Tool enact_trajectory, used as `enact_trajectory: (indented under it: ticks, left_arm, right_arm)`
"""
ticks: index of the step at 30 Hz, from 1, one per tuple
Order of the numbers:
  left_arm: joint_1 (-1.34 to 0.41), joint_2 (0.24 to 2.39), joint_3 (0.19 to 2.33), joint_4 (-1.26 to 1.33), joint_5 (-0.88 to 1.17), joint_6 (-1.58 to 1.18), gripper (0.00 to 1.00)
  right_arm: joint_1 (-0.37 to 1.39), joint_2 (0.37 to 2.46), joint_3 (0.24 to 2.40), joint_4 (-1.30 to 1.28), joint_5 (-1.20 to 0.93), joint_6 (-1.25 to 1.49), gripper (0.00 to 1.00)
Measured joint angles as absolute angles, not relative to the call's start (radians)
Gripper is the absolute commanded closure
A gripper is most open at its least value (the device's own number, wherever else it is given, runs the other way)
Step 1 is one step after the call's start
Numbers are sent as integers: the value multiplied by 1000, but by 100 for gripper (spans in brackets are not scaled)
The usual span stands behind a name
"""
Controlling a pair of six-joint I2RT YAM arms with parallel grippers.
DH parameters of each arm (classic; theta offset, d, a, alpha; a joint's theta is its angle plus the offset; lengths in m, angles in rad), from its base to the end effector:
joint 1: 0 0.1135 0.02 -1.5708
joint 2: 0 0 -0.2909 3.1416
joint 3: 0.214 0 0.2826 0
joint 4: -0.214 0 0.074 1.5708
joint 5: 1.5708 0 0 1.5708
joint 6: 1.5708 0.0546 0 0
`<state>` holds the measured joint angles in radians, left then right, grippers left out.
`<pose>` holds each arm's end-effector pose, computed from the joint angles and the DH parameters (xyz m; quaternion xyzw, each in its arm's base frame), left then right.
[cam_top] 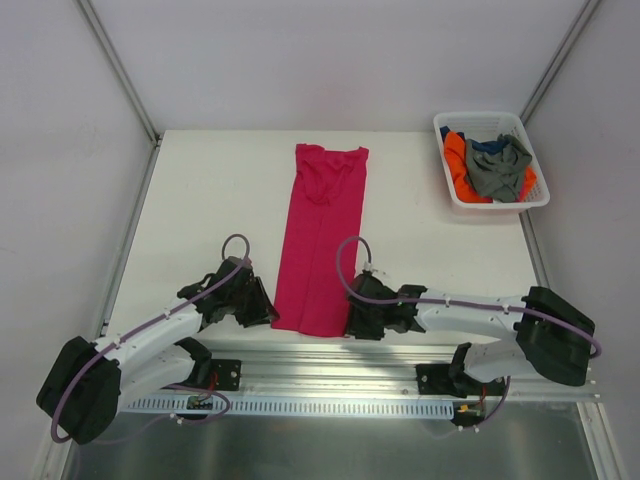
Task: Fold and stack the t-shirts
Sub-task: Fold the tshirt
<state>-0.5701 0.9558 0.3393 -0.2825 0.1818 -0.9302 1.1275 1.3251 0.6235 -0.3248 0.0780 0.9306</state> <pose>0.1560 -0.1118 0.1404 -0.1389 0.9304 -0.2865 0.1817 0.1177 0.2379 0.1534 -0.0842 0.9588 0.2108 0.1707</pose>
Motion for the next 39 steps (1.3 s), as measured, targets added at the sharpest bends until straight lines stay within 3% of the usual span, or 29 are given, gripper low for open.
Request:
enact_trajectory:
  ticks: [6, 8, 12, 13, 25, 39]
  left_arm:
    - [-570, 971, 339, -268, 183, -928, 69]
    - [-570, 976, 339, -263, 184, -926, 76]
    - [-570, 993, 339, -263, 184, -925, 99]
    - [-570, 999, 339, -263, 185, -925, 100]
    - [-570, 1003, 371, -299, 201, -912, 100]
    - [-466, 1164, 826, -397, 181, -787, 100]
  right_arm:
    - [1117, 1352, 627, -313, 75, 921, 63]
    - [1117, 1366, 635, -307, 69, 917, 68]
    - [1116, 1392, 637, -274, 56, 914, 92]
    - [1115, 1396, 637, -268, 54, 914, 99]
    - [1082, 1364, 651, -332, 56, 892, 99]
    - [760, 1275, 916, -459, -5, 645, 99]
